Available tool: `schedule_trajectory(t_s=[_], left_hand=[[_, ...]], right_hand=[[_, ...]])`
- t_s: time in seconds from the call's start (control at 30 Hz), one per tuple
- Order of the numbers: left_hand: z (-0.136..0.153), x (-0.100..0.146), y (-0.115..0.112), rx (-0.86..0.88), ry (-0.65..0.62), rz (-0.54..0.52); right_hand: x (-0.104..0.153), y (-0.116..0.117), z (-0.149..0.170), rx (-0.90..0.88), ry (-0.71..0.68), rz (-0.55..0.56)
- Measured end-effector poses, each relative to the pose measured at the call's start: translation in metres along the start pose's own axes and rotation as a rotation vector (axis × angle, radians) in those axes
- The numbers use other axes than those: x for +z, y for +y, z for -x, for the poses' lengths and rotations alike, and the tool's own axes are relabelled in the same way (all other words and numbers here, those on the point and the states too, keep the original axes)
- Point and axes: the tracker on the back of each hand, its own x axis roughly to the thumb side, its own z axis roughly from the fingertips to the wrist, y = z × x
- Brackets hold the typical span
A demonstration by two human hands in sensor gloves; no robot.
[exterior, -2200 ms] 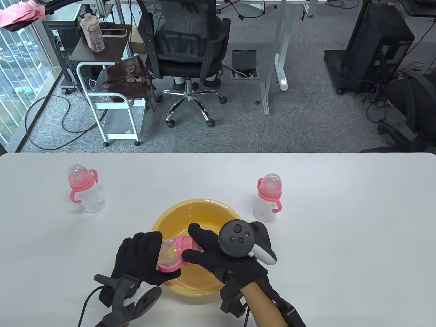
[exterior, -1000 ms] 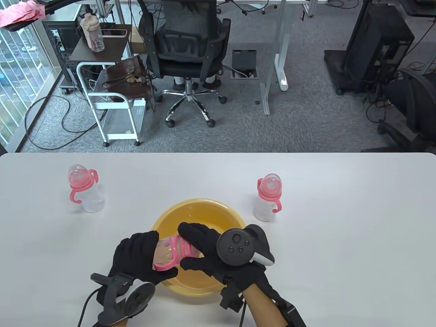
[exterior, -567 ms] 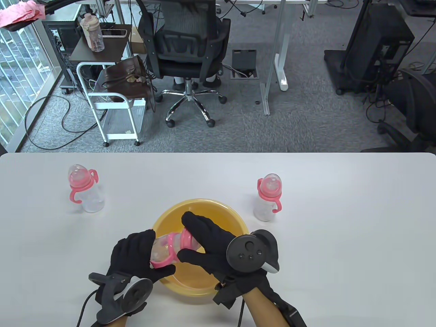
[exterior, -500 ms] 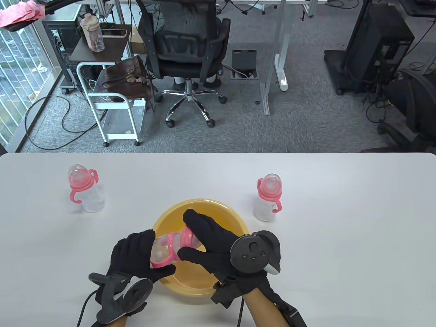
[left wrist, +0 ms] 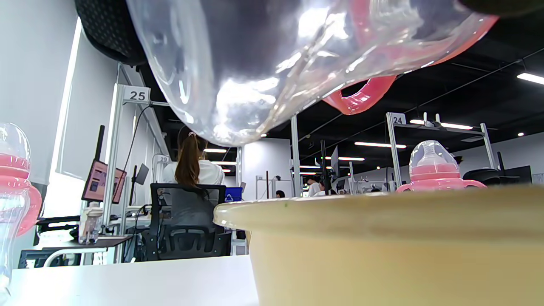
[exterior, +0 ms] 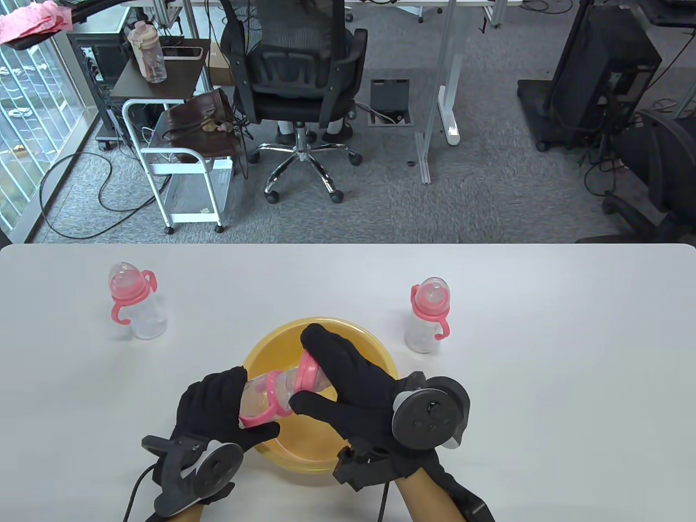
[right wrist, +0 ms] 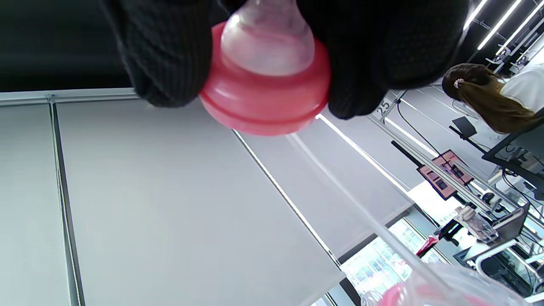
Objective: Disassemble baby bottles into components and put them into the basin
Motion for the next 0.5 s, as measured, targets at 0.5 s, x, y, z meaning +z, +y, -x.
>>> schedule_trajectory(t_s=[0.5], left_hand=[[0.035,0.003,-0.002,0.036,0.207,-0.003]], right_hand=[[-0.003,-0.002,-0.001,0.078,0.099,-0.155]])
